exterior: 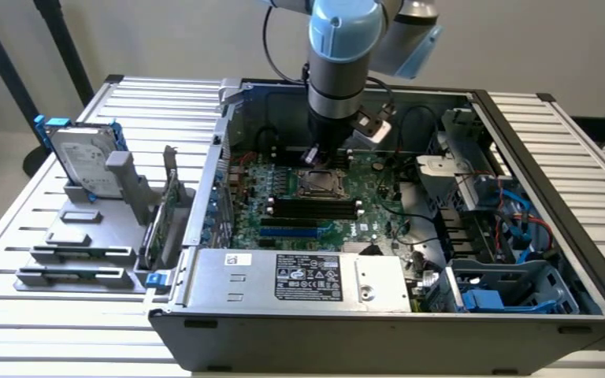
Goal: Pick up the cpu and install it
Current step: 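Install the first cpu locking lever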
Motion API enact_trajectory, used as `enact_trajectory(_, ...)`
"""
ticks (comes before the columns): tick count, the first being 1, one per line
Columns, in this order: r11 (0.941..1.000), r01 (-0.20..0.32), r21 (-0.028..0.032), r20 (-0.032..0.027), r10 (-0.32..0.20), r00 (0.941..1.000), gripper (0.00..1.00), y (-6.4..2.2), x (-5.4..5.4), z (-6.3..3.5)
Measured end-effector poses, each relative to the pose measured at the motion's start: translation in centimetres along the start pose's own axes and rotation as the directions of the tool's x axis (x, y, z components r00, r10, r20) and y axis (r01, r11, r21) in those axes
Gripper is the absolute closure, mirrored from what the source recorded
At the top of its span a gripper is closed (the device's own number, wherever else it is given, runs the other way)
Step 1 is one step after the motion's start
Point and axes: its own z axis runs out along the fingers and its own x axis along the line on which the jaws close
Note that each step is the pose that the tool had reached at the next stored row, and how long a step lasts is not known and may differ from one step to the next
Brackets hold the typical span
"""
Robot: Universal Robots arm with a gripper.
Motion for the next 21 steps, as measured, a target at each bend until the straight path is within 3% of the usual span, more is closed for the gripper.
enact_trajectory(13,1.0000,-0.001,0.0028,-0.0008,0.001,1.0000,0.89,0.59,-0.09,-0.11)
enact_trajectory(21,1.0000,-0.001,0.0075,-0.0077,0.001,1.0000,0.89,0.69,0.00,-0.16)
